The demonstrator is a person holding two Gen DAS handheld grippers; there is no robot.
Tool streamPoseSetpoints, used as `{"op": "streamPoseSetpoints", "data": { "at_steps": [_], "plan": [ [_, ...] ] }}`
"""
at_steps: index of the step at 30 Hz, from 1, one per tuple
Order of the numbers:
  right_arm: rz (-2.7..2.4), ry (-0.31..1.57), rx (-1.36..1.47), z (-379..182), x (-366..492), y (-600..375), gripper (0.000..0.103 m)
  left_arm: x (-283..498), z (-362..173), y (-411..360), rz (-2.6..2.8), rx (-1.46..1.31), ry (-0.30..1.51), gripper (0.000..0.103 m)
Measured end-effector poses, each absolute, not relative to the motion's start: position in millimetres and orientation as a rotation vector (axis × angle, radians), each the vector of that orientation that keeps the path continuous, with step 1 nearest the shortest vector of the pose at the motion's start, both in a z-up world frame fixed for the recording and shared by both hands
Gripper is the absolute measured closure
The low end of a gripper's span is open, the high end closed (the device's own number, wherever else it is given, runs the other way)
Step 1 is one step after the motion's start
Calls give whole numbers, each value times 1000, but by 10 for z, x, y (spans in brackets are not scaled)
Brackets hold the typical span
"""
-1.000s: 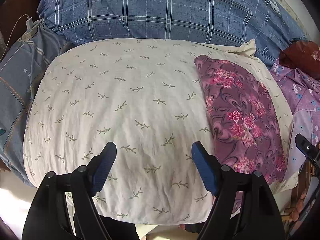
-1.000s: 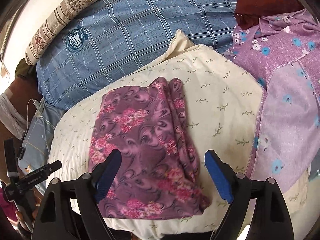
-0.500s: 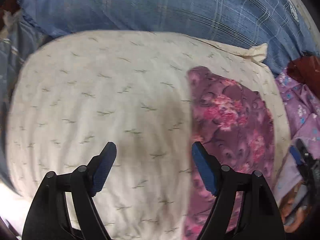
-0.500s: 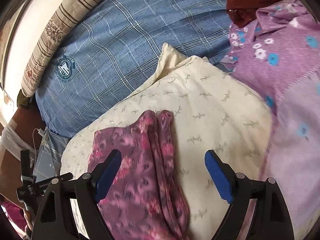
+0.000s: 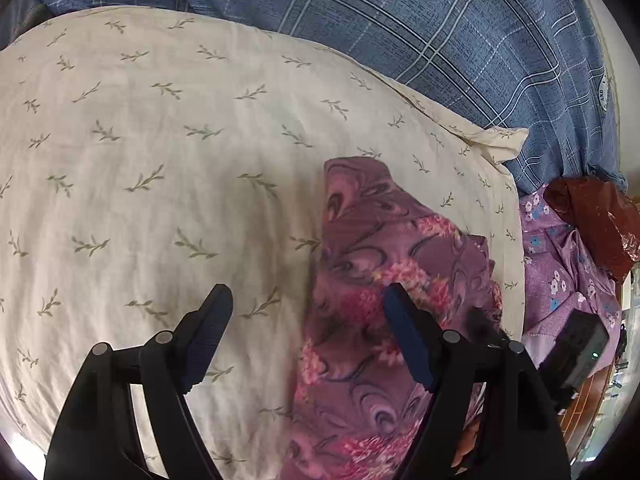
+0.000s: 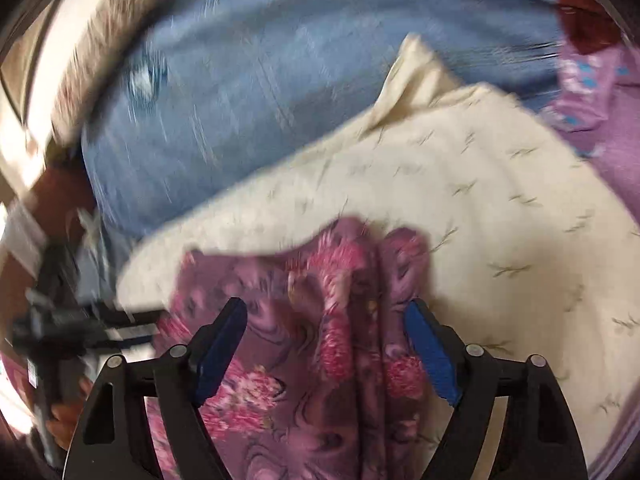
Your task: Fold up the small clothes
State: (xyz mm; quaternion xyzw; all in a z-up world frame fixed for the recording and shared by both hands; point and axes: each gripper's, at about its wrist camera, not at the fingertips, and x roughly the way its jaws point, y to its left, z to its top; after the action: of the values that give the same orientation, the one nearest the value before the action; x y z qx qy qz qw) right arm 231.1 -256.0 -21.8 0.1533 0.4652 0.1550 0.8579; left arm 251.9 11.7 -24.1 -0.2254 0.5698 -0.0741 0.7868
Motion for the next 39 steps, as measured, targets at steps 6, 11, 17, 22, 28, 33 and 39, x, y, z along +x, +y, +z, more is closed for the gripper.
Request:
{"op": "streamPoseSetpoints", "data": {
  "at_steps": [6, 11, 17, 22, 28, 33, 39],
  "plan": [
    [351, 820, 349, 10, 2134, -2748, 85, 2594, -135, -126, -156, -402, 1176, 25],
    [296, 935, 398, -344, 2315, -2867, 82, 2716, -330, -350, -124, -267, 1216, 24],
    [325, 897, 452, -117, 1932, -3021, 64, 2261, -51, -120, -218, -318, 1168, 25],
    [371, 904, 498, -243, 1636, -2995, 52, 1819, -282, -267, -359, -362, 1237, 25],
    [301, 879, 341, -165, 1397, -2847, 60, 1627, -307, -456, -274, -235, 1208, 23],
    [350, 901, 377, -73, 1183, -2920, 48, 1414, -89, -513, -242, -156, 1124, 23],
    [349, 948, 382, -298, 924, -2908, 40, 1284, -81, -605, -253, -123, 1117, 23]
  ]
}}
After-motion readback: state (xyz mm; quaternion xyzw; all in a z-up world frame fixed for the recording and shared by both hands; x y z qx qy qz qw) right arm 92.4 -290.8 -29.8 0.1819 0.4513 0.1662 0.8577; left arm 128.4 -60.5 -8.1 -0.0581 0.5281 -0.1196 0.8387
